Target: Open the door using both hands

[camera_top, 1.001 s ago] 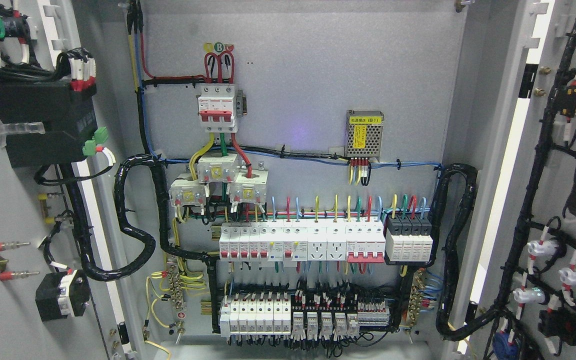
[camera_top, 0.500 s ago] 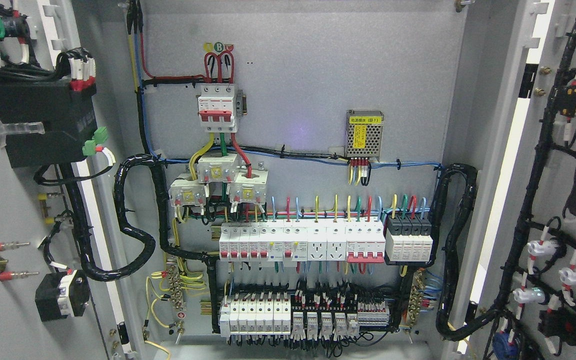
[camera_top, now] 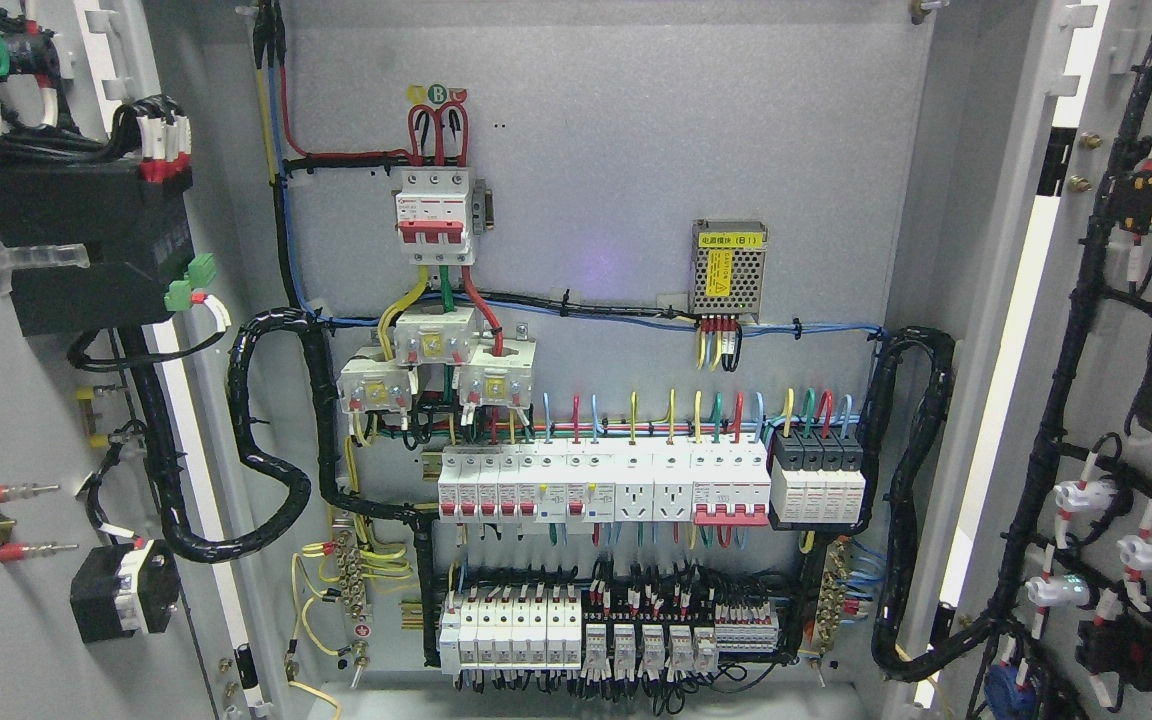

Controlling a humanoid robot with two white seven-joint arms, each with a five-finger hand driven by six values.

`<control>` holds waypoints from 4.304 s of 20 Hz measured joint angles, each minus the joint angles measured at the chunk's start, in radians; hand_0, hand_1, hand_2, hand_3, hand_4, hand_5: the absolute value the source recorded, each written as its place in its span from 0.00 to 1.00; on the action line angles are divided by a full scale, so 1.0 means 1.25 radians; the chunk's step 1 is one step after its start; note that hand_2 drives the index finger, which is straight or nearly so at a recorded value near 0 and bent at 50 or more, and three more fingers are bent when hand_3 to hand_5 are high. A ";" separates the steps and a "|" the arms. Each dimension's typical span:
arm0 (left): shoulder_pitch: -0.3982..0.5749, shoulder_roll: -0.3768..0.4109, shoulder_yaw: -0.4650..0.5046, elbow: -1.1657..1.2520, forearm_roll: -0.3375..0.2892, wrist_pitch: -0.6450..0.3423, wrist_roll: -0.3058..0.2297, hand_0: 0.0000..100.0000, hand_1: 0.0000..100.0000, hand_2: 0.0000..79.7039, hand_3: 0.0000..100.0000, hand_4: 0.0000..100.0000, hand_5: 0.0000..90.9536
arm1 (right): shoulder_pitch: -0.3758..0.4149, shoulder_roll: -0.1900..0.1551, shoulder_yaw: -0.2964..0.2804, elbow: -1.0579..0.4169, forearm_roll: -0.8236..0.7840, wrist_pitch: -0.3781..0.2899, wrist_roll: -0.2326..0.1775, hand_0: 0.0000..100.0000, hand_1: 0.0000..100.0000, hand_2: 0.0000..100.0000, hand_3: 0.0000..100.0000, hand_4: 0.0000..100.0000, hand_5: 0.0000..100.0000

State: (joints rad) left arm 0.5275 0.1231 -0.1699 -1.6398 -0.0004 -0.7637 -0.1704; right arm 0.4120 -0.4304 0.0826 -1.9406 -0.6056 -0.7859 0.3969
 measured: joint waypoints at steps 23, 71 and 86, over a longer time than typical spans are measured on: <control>-0.143 -0.067 0.074 -0.210 0.022 -0.006 -0.004 0.12 0.39 0.00 0.00 0.00 0.00 | -0.035 -0.036 -0.149 -0.027 -0.008 0.000 -0.004 0.12 0.39 0.00 0.00 0.00 0.00; -0.290 0.101 0.482 -0.044 0.370 -0.007 -0.005 0.12 0.39 0.00 0.00 0.00 0.00 | 0.009 -0.041 -0.277 0.048 -0.113 0.001 -0.010 0.12 0.39 0.00 0.00 0.00 0.00; -0.442 0.189 0.531 0.193 0.385 -0.008 -0.001 0.12 0.39 0.00 0.00 0.00 0.00 | 0.043 -0.035 -0.316 0.067 -0.174 0.001 -0.010 0.12 0.39 0.00 0.00 0.00 0.00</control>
State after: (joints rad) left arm -0.0245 0.3587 0.4936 -1.3986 0.4814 -0.7731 -0.1720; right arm 0.4651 -0.4739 -0.3124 -1.8565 -0.8226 -0.7845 0.3846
